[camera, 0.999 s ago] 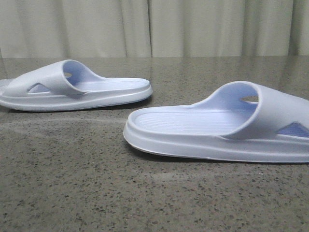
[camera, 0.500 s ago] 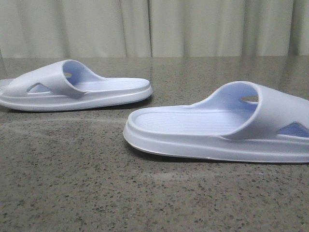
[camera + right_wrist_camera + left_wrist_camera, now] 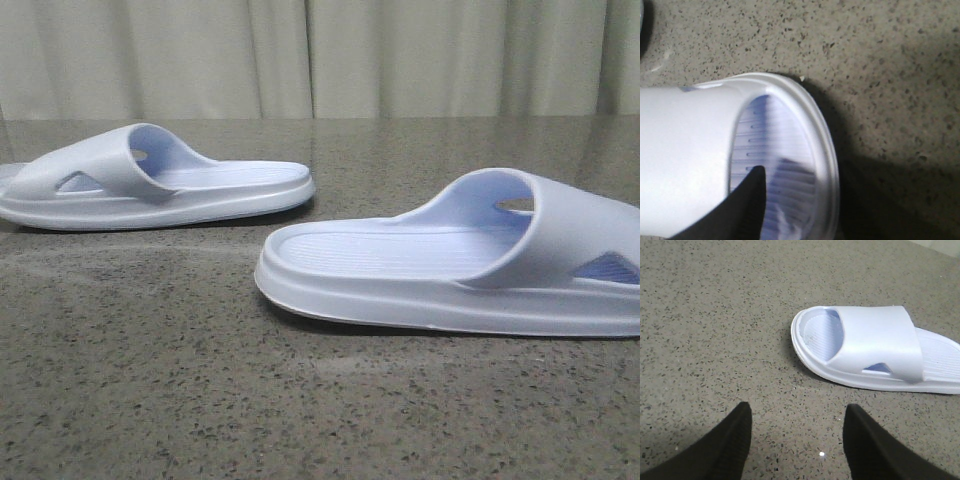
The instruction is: Insert blue slippers together front up
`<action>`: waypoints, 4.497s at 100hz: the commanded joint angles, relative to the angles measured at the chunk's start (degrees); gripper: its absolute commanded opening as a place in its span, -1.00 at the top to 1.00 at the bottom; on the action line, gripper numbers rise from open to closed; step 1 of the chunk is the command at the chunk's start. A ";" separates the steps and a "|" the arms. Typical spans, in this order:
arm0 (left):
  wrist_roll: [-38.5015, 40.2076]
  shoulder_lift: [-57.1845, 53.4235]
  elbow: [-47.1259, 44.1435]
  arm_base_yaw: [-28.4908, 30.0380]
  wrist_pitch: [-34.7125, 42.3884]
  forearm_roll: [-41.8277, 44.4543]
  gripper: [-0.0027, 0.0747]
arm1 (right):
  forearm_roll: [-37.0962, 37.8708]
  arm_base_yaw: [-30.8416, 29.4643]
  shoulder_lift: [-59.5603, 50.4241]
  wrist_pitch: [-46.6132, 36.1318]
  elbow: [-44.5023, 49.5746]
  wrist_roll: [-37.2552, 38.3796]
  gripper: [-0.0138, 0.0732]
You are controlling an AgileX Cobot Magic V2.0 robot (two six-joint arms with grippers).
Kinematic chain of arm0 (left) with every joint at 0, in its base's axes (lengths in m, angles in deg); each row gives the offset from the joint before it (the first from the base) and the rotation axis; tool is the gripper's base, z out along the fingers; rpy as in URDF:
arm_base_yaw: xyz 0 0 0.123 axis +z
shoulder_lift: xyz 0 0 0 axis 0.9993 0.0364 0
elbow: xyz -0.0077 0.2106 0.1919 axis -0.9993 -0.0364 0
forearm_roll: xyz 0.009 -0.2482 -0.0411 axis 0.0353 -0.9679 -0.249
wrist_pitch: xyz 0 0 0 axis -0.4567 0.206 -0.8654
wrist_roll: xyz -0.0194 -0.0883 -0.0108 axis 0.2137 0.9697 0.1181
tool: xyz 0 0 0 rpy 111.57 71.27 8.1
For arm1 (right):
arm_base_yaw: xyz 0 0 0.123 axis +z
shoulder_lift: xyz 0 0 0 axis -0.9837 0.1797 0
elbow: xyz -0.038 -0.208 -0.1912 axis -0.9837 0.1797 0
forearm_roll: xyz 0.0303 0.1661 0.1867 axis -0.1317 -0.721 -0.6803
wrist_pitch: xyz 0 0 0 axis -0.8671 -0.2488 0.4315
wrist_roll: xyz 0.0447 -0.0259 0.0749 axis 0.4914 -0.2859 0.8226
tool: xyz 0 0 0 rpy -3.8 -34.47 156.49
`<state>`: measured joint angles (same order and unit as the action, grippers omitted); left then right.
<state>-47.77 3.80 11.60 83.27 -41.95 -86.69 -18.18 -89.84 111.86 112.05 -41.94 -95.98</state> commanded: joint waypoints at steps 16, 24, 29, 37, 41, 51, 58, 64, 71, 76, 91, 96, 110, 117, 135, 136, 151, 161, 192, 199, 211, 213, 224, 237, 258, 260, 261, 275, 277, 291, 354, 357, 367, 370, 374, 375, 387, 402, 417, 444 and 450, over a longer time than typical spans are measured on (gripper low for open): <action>-0.08 1.83 2.13 0.18 3.12 -2.23 0.00 | -3.35 -1.00 0.19 1.66 -1.79 -3.16 0.92; -0.08 3.50 2.43 0.18 3.12 -2.54 0.00 | -3.43 -1.00 0.19 0.97 -1.79 -3.16 0.92; -0.08 4.86 2.86 0.18 3.12 -2.97 0.00 | -3.43 -1.00 0.19 0.43 -1.79 -3.16 0.92; -0.18 7.49 4.35 0.18 3.12 -4.88 0.00 | -3.43 -1.00 0.19 0.09 -1.79 -3.24 0.92; -0.18 8.55 5.19 0.18 3.12 -6.42 0.00 | -3.43 -1.00 0.19 0.06 -1.79 -3.37 0.92; -3.13 12.50 8.05 0.18 2.94 -11.15 0.03 | -3.60 -1.00 0.19 -0.29 -1.79 -3.37 0.92; -6.10 15.29 9.94 0.18 2.56 -14.72 0.08 | -3.58 -1.00 0.19 -0.39 -1.79 -3.37 0.92; -8.48 17.67 11.57 0.31 1.57 -17.27 0.09 | -3.73 -1.00 0.19 -0.39 -1.79 -3.49 0.92; -11.22 20.76 13.66 0.89 -0.42 -19.62 0.09 | -4.08 -1.00 0.19 -0.39 -1.79 -3.98 0.92; -13.19 22.83 15.04 1.85 -1.86 -21.47 0.09 | -4.08 -1.00 0.19 -0.39 -1.79 -4.08 0.92; -21.28 28.66 19.00 7.46 -7.62 -28.75 0.09 | -4.17 -1.00 0.19 -0.39 -1.79 -4.22 0.92; -25.41 30.62 19.94 9.99 -10.87 -32.79 0.09 | -4.17 -1.00 0.19 -0.39 -1.79 -4.31 0.92; -35.52 36.39 22.09 15.19 -19.06 -41.59 0.10 | -4.40 -1.00 0.19 -0.39 -1.79 -4.69 0.92; -38.91 38.97 23.09 16.15 -21.71 -42.72 0.10 | -4.49 -1.00 0.19 -0.39 -1.79 -4.79 0.92; -42.00 44.06 24.87 16.18 -23.86 -42.72 0.10 | -4.49 -1.00 0.19 -0.17 -1.79 -4.79 0.92; -42.00 44.19 24.85 16.18 -23.86 -42.72 0.10 | -4.49 -1.00 0.19 -0.17 -1.79 -4.79 0.92; -43.38 46.57 25.97 16.18 -23.96 -42.99 0.10 | -4.49 -1.00 0.19 -0.17 -1.79 -4.91 0.92; -43.60 47.95 26.93 16.18 -23.96 -43.11 0.10 | -4.49 -1.00 0.19 -0.17 -1.79 -4.89 0.92; -44.71 51.17 28.21 14.98 -26.52 -43.91 0.10 | -4.49 -1.00 0.19 -0.17 -1.79 -4.89 0.92; -44.71 51.16 28.21 14.40 -26.61 -44.04 0.10 | -4.49 -1.00 0.19 -0.17 -1.79 -4.89 0.92; -44.86 51.16 28.21 13.78 -26.61 -44.41 0.16 | -4.49 -1.00 0.19 -0.17 -1.79 -4.89 0.92; -44.86 51.16 28.21 13.78 -26.78 -44.41 0.19 | -4.49 -1.00 0.19 -0.17 -1.79 -4.89 0.92; -44.86 51.16 28.21 13.78 -27.36 -44.41 0.53 | -4.49 -1.00 0.19 -0.17 -1.79 -4.89 0.92; -44.86 51.16 28.21 13.78 -27.52 -44.55 0.89 | -4.49 -1.00 0.19 -0.28 -1.79 -4.89 0.92; -44.86 50.98 28.21 16.95 -30.62 -44.87 0.89 | -6.15 -1.00 0.19 -2.10 -2.68 -4.89 0.92; -44.86 50.85 28.21 17.56 -31.11 -44.87 0.89 | -6.63 -1.00 0.19 -2.10 -3.04 -4.89 0.92; -44.86 50.85 28.21 17.79 -31.40 -44.87 0.89 | -6.76 -1.00 0.19 -2.00 -3.16 -4.89 0.92; -44.86 50.62 28.21 22.69 -35.97 -44.87 0.89 | -11.02 -1.40 0.09 -1.87 -6.49 -4.89 0.92; -44.86 50.62 28.21 23.12 -36.42 -45.05 0.89 | -11.93 -1.52 0.00 -1.69 -6.74 -5.16 0.92; -45.10 50.62 28.21 25.42 -39.86 -47.97 0.89 | -24.14 -2.41 -0.53 0.95 -7.85 -12.06 0.92; -47.67 50.62 28.21 24.21 -46.75 -55.51 0.89 | -37.67 -3.30 5.23 4.95 -7.85 -22.86 0.92; -47.67 50.62 28.21 23.86 -46.75 -55.51 0.89 | -38.43 -3.17 6.00 5.38 -7.85 -23.89 0.92; -47.76 50.72 28.21 22.79 -46.75 -55.51 0.89 | -41.09 -3.17 8.94 7.33 -7.85 -26.49 0.92; -47.76 50.72 28.21 22.53 -46.75 -55.51 0.89 | -42.15 -3.17 10.11 8.09 -7.96 -27.55 0.92; -47.76 50.72 28.21 22.26 -46.75 -55.51 0.89 | -42.86 -3.17 11.62 9.31 -8.21 -28.52 0.92; -47.76 50.72 28.21 22.14 -46.75 -55.51 0.89 | -42.86 -3.17 11.88 9.31 -8.21 -28.66 0.92; -47.76 50.72 28.21 21.78 -46.75 -55.51 0.89 | -43.01 -3.17 16.40 13.21 -10.20 -30.40 0.92; -47.76 50.72 28.21 21.32 -46.75 -55.82 0.89 | -42.90 -3.05 21.29 16.15 -13.62 -30.94 0.92; -47.76 50.72 28.21 21.05 -46.75 -56.52 0.89 | -42.02 -0.21 25.21 16.79 -16.65 -31.29 0.92; -47.76 50.72 28.21 21.05 -46.85 -58.72 0.89 | -41.89 6.69 31.50 16.79 -22.63 -32.02 0.92; -47.76 50.72 28.21 21.05 -46.85 -59.05 0.89 | -41.89 8.48 33.31 16.79 -23.94 -32.02 0.92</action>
<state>-95.25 56.61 38.22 104.66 -83.21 -140.00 -57.20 -83.57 145.15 124.63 -62.84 -126.93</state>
